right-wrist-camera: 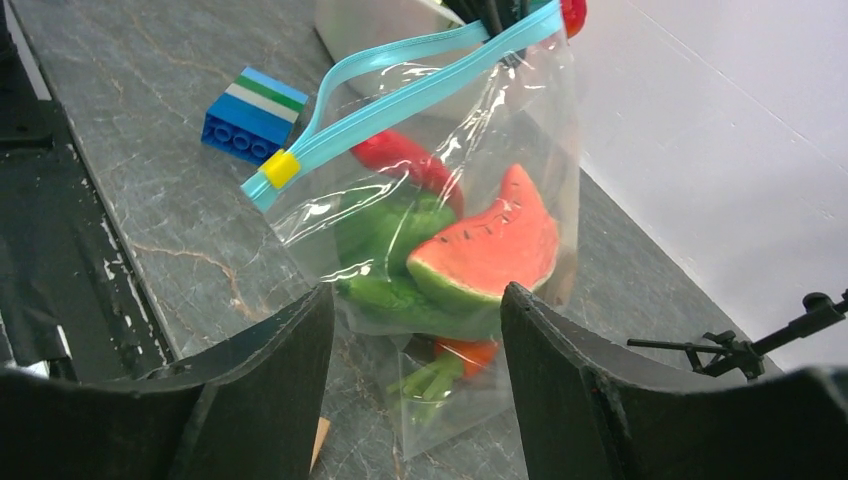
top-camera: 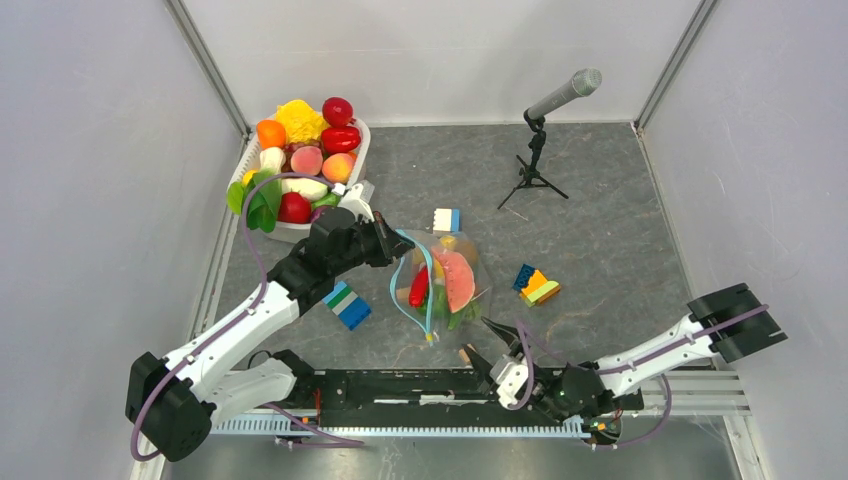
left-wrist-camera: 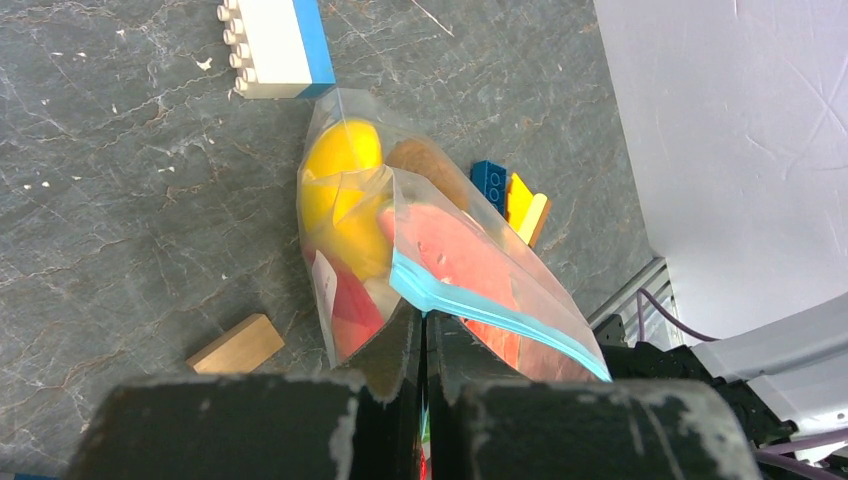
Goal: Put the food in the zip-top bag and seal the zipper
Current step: Adjust the zipper food storage bag at the center of the board.
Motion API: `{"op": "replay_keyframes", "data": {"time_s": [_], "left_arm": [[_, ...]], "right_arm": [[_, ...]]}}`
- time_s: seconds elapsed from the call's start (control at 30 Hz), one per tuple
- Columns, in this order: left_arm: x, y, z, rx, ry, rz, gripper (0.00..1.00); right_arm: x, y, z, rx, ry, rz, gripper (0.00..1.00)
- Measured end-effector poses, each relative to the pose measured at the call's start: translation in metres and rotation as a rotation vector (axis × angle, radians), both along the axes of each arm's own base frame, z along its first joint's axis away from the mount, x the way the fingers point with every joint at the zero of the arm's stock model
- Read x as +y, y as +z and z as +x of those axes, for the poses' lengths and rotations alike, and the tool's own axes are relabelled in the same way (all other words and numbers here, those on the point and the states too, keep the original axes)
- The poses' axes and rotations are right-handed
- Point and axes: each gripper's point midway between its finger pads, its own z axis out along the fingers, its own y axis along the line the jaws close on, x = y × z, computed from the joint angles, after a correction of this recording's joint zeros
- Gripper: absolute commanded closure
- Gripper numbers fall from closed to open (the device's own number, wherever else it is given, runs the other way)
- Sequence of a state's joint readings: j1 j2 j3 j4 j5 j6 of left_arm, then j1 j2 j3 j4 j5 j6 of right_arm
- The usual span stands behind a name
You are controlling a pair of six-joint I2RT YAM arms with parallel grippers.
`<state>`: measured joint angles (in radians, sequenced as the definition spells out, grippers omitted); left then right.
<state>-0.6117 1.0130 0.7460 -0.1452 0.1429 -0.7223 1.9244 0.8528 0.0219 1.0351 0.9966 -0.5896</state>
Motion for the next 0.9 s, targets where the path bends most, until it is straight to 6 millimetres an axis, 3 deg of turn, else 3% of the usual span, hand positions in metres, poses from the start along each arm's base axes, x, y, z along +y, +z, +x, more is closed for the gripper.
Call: {"op": "replay_keyframes", "data": {"time_s": [0.6, 0.9], "left_arm": [[-0.003, 0.002, -0.002, 0.01, -0.009, -0.021, 0.98], [-0.002, 0.005, -0.003, 0.003, -0.009, -0.026, 0.98]], "right_arm": [[0.037, -0.027, -0.013, -0.053, 0.093, -0.117, 0.37], [0.055, -0.021, -0.01, -0.067, 0.093, -0.089, 0.4]]}}
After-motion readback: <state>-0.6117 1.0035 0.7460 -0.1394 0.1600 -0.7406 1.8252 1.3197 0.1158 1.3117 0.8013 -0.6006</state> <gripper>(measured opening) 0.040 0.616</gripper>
